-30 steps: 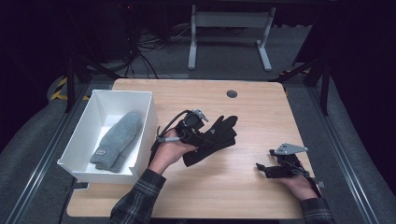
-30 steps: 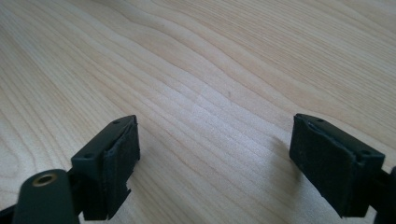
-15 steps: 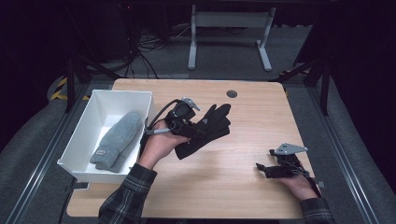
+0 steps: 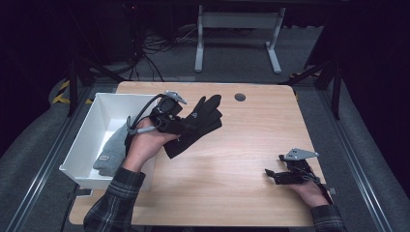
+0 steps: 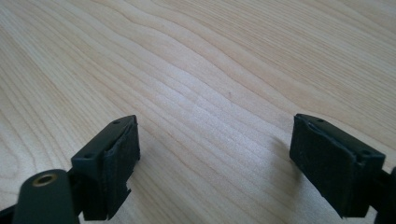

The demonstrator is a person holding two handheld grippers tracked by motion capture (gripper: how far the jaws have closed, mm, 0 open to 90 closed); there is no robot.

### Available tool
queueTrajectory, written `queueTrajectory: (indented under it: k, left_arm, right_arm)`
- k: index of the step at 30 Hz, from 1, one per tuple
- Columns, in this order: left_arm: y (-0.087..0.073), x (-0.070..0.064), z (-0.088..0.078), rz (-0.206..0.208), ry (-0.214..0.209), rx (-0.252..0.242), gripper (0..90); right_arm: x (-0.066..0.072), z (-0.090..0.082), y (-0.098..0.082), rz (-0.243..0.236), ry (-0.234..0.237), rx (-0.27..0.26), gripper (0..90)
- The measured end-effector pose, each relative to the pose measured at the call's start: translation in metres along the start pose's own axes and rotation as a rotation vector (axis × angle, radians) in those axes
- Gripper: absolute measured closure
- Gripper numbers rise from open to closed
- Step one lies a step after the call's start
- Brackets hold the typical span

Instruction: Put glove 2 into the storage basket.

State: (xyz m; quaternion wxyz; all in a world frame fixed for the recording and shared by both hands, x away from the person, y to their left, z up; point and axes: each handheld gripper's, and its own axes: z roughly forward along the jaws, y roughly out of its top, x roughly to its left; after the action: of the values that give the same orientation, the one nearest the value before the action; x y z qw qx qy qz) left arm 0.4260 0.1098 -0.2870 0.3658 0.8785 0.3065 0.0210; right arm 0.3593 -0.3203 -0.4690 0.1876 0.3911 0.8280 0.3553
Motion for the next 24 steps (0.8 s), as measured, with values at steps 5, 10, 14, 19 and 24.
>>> queueTrajectory:
  k: [5,10,14,19,24]
  left_arm:
    - [-0.006,0.01,-0.016,-0.029,0.027,-0.019,67.3]
    - [-0.013,0.02,-0.028,-0.059,0.051,-0.038,67.3]
    - [-0.018,0.026,-0.036,-0.085,0.076,-0.038,67.3]
    - [-0.029,0.037,-0.05,-0.126,0.1,-0.065,67.3]
    - [-0.037,0.043,-0.06,-0.148,0.111,-0.081,67.3]
  right_arm:
    - [0.0,0.0,0.0,0.0,0.001,-0.001,16.5]
    - [0.0,0.0,0.0,0.0,0.001,-0.001,16.4]
    - [0.0,0.0,0.0,0.0,0.001,-0.001,16.5]
    - [0.0,0.0,0.0,0.0,0.001,-0.001,16.5]
    - [0.0,0.0,0.0,0.0,0.001,-0.001,16.4]
